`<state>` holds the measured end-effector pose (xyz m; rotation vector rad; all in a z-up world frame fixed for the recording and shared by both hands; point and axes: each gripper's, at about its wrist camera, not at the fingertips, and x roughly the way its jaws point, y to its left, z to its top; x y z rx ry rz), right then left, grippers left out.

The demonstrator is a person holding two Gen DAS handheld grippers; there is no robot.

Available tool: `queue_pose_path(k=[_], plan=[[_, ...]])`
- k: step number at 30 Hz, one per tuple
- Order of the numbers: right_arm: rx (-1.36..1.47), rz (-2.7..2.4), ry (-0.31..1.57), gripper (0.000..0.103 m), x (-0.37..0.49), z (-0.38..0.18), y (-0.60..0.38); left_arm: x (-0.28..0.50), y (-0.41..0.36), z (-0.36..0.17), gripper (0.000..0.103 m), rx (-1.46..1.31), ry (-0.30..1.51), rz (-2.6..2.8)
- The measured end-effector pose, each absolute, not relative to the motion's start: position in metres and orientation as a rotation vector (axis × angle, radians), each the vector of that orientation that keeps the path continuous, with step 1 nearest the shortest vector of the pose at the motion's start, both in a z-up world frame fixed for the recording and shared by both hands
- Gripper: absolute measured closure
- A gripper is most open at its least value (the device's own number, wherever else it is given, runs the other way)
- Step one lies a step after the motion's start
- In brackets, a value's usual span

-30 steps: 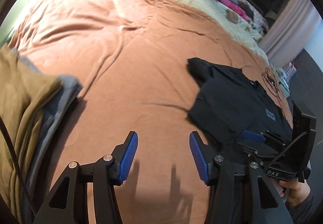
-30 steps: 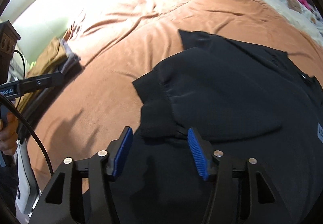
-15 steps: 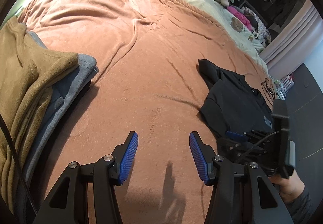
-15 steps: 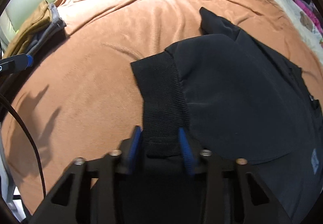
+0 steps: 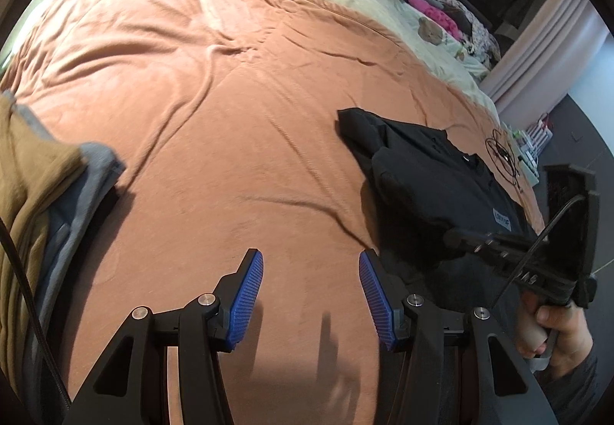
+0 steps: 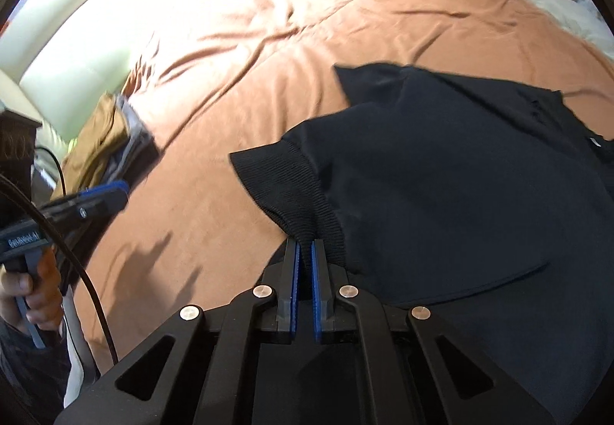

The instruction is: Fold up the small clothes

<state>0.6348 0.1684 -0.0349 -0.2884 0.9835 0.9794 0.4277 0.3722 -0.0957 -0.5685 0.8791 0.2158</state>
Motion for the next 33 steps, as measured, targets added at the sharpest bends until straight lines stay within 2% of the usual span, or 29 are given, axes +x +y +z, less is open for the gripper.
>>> queue_pose_path(k=[13, 23, 28, 33], plan=[[-0.052, 0.76, 0.856, 0.102, 0.681, 0.019, 0.015, 0.497, 0.323, -0.097, 0.049, -0.464, 0.934, 0.148], [0.091, 0.604, 0.826, 0.102, 0.686, 0.028, -0.082, 0.537, 0.28, -0.138, 0.049, -0.365, 1.056, 0.108], [0.117, 0.551, 0.819, 0.102, 0.683, 0.034, -0.099, 0.544, 0.272, -0.159, 0.06, -0.335, 1.121, 0.119], [0.147, 0.518, 0.807, 0.102, 0.676, 0.048, -0.129, 0.545, 0.277, -0.171, 0.08, -0.319, 1.143, 0.167]])
